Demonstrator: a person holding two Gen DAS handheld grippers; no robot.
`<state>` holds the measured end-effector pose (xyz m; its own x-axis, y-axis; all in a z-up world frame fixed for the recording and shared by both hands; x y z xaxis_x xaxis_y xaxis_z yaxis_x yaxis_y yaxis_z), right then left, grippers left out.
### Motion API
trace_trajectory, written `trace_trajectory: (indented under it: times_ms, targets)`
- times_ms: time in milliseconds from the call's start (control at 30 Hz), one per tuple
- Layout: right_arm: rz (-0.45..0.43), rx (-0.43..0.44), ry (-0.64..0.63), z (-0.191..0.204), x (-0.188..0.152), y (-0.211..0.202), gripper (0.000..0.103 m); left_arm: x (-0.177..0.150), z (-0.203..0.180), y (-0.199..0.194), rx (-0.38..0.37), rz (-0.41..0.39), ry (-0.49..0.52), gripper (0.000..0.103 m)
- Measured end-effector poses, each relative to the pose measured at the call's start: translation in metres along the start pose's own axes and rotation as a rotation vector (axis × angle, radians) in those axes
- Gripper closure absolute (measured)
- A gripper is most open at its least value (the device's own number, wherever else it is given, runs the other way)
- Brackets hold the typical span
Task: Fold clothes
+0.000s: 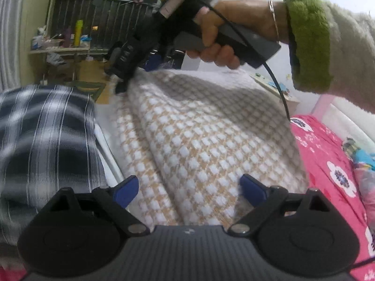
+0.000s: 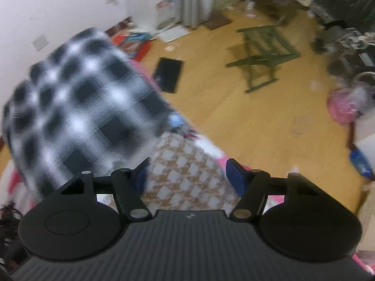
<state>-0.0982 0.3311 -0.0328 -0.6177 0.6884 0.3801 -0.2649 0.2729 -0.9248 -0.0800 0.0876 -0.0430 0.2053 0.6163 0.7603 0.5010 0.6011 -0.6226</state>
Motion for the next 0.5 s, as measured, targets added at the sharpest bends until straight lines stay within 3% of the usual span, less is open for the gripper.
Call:
trace_trajectory:
  times_ms: [100, 267, 400, 500]
  targets:
    - [-0.069, 0.033, 0.096, -0.022, 0.003, 0.015, 0.038, -0.001, 0.012, 0.002, -0.031, 0.034, -0.045, 0.009]
    - [-0.212, 0.073, 0.131, -0.014, -0.005, 0.021, 0.039, -0.011, 0.022, -0.006, -0.090, 0.058, -0.164, 0.016]
    - [-0.515, 0.150, 0.270, -0.026, -0.036, -0.084, 0.034, -0.013, 0.023, -0.012, -0.112, 0.039, -0.201, 0.019]
    - [-0.635, 0.096, 0.492, -0.055, -0.107, -0.143, 0.013, -0.018, 0.031, -0.004, -0.157, 0.085, -0.300, 0.011]
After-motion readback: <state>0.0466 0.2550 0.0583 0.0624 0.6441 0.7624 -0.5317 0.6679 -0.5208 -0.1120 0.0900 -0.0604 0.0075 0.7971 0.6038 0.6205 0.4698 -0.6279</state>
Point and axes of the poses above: each gripper's, at about its wrist camera, not at the fingertips, and y roughly the way its jaws point, z to its left, x to its top, the point moved 5 cm from there along y, roughly the way its jaws point, and after that the axes turned 7 degrees about x, right-handed, at the moved point
